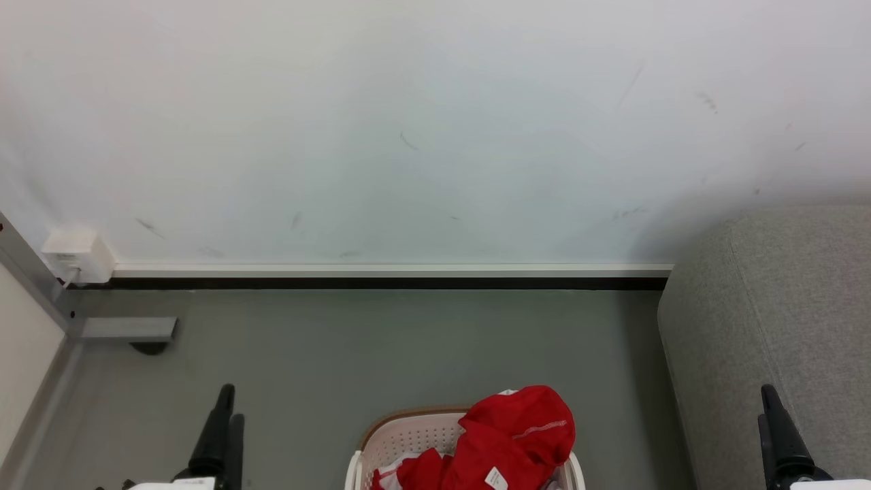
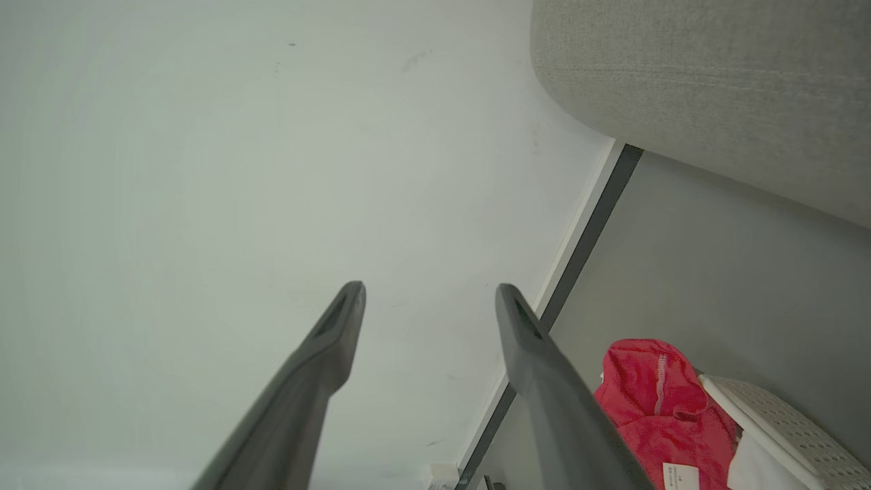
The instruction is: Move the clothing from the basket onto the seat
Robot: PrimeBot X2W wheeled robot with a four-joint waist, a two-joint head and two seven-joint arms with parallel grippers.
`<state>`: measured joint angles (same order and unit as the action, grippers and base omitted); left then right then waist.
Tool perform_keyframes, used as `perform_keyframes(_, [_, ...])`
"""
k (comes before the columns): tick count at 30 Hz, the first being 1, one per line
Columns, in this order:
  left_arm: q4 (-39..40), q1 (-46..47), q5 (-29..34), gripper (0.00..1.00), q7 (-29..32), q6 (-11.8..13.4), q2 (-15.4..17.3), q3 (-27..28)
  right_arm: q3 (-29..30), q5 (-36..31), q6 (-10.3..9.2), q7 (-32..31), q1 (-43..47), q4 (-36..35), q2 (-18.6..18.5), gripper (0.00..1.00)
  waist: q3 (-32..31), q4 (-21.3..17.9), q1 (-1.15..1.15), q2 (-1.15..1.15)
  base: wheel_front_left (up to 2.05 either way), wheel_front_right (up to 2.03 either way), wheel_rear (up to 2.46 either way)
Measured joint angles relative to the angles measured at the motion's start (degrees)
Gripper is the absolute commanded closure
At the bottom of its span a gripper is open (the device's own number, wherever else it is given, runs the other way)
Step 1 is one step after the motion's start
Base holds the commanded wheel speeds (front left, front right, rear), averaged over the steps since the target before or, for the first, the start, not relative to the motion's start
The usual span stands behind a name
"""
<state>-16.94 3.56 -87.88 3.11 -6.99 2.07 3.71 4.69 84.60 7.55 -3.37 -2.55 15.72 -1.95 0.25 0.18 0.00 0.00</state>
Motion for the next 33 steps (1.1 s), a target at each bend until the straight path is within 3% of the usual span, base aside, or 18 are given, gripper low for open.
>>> perform_keyframes(22, [2.36,-0.44,21.73,0.0,-4.76,6.14,0.07,-6.48,-1.52,-28.16,0.0,5.0,1.4,-3.32,0.02,0.0,0.15,0.36,0.0,0.0,0.0,0.0,0.0])
perform_keyframes(33, [3.1,-0.63,31.96,0.0,-7.15,8.6,0.14,-8.99,-2.49,-37.84,0.0,7.11,1.54,-3.63,-0.04,0.0,0.17,0.48,0.0,0.0,0.0,0.0,0.0])
